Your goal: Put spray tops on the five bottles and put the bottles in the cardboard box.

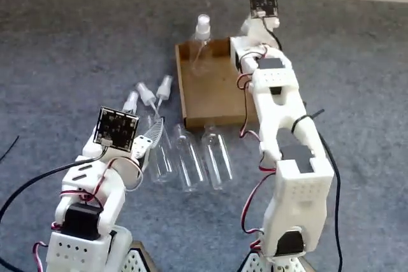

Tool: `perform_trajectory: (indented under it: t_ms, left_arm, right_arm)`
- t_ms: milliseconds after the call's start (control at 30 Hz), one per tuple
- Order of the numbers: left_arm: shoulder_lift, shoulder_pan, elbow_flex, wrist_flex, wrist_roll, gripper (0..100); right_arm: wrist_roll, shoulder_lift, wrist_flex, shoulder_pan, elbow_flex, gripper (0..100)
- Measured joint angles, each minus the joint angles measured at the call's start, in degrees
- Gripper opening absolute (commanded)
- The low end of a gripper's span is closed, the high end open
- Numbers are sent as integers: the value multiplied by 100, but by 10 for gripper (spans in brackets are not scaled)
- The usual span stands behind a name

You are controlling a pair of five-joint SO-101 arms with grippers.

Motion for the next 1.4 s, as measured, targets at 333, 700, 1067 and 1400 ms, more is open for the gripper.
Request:
perform_trajectory:
  t_ms: [333, 700, 1067, 1400]
  left_arm:
    - [0, 0, 0, 0, 0, 207]
    - [0, 0, 0, 0, 0, 207]
    - [0, 0, 0, 0, 0, 207]
    - [0, 0, 0, 0, 0, 207]
  right_arm:
    - [-18, 44, -299, 0, 0, 53]
    - [202, 44, -299, -264, 0, 181]
    - [211, 44, 149, -281, 0, 289]
    - [211, 44, 176, -273, 0, 307]
